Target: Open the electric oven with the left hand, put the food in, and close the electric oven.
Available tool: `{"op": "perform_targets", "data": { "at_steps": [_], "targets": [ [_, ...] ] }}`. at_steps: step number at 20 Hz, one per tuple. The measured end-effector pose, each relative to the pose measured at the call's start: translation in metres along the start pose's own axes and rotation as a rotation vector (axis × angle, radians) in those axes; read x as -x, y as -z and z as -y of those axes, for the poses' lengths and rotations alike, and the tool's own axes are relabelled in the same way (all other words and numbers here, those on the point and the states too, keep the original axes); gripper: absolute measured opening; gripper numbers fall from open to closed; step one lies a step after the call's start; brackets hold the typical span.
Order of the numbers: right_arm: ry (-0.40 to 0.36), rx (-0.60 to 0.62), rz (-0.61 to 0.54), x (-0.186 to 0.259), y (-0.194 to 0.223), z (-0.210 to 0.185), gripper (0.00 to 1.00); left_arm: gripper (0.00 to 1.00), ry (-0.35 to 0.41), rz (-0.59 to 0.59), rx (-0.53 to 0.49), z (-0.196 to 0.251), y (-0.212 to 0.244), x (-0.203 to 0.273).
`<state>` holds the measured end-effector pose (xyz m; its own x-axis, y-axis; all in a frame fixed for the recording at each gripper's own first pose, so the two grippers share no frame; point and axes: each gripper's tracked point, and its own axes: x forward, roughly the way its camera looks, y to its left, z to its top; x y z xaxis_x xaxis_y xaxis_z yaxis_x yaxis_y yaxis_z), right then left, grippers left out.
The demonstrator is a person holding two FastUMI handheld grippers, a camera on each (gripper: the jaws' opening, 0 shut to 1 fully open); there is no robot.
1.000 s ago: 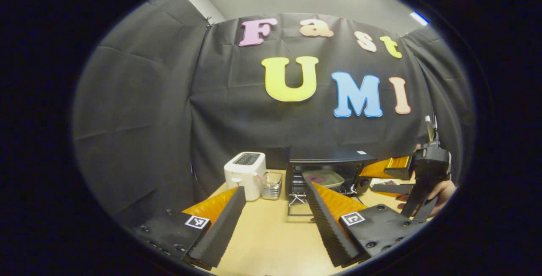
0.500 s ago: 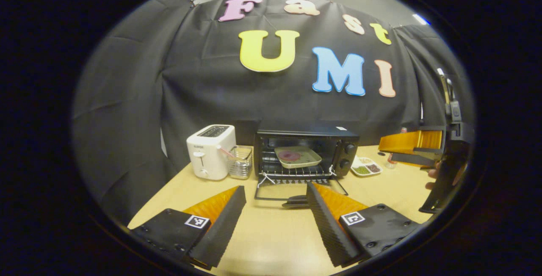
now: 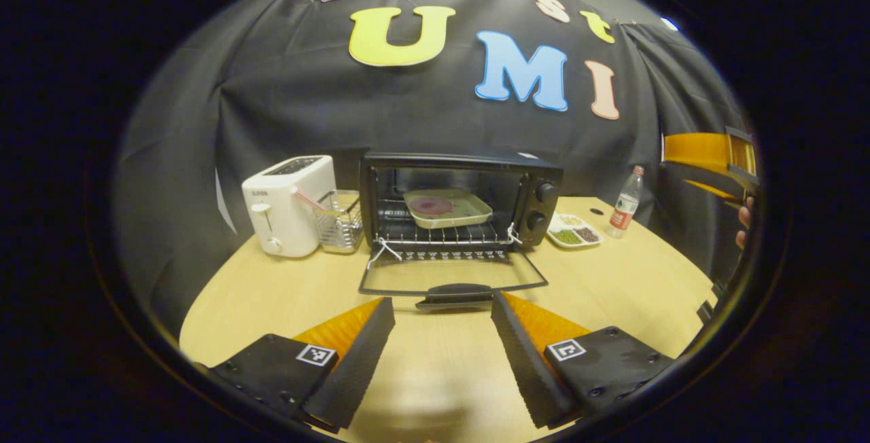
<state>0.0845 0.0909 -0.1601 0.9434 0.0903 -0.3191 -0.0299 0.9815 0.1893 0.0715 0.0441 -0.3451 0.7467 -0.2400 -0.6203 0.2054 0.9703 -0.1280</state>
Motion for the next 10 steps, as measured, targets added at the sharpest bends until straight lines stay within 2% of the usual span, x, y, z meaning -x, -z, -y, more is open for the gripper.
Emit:
{"op": "perform_targets", "data": {
  "at_steps": [1,5,8,10],
  "targets": [
    [0.013,0.016,0.015,0.003,-0.005,0.003,0.98,1.0,0.005,-0.014,-0.006,0.003,0.005,-0.007],
    [0.064,0.057,0.038,0.016,-0.017,0.017,0.98,0.97,0.016,-0.085,-0.017,0.015,0.025,-0.04],
    [0.113,0.062,0.047,0.014,-0.02,0.029,0.98,1.0,0.009,-0.14,-0.033,0.022,0.043,-0.06],
    [0.139,0.049,0.042,0.018,-0.027,0.035,0.98,0.98,0.0,-0.175,-0.029,0.026,0.055,-0.07]
  ]
}}
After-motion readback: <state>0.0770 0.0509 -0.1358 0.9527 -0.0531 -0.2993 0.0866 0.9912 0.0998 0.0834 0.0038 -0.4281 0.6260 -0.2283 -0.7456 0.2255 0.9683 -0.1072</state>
